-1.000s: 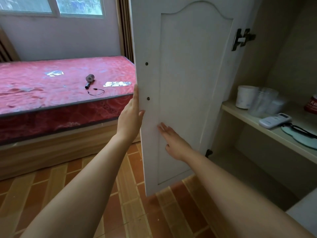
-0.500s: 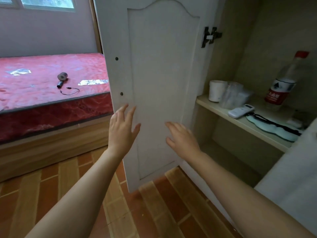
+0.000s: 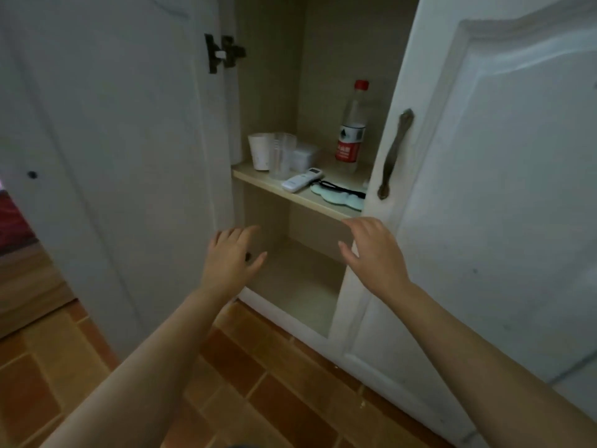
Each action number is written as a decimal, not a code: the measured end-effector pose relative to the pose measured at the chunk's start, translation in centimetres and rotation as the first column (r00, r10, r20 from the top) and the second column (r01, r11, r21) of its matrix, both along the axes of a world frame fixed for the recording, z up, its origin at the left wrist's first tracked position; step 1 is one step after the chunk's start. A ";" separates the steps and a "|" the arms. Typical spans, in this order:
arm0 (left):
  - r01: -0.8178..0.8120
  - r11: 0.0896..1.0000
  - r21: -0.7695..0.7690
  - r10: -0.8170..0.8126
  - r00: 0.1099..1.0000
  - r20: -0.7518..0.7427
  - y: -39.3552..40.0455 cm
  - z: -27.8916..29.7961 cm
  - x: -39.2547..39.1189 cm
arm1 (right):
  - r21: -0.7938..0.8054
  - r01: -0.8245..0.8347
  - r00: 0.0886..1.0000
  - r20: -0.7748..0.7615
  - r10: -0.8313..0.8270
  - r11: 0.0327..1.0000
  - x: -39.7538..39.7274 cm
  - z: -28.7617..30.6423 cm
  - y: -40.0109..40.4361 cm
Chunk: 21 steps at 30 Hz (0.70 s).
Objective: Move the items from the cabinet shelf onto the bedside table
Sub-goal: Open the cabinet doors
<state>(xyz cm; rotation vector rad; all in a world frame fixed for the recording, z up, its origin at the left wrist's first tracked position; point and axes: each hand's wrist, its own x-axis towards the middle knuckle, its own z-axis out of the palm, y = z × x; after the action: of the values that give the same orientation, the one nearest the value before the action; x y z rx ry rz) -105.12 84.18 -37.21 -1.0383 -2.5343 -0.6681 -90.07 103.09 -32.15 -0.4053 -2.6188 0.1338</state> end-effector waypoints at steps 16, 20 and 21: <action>0.271 0.948 -0.165 -0.246 0.957 0.155 9.6 -1.0 0.7 | -0.103 0.093 0.939 -0.320 -0.122 0.990 -0.6 6.2 4.8; 0.363 0.918 -0.161 -0.328 0.922 0.208 12.1 -1.8 0.2 | -0.176 0.066 0.914 -0.384 -0.130 0.982 -1.3 6.2 4.9; 0.389 0.908 -0.158 -0.351 0.910 0.221 12.7 -2.2 0.1 | -0.195 0.059 0.910 -0.393 -0.133 0.979 -1.4 6.2 4.9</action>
<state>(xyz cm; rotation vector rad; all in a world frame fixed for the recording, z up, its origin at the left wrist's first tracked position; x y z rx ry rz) -105.05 96.86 -39.39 -1.6302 -2.6277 -0.6431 -91.49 107.99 -26.00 -0.5083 -2.1794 0.3808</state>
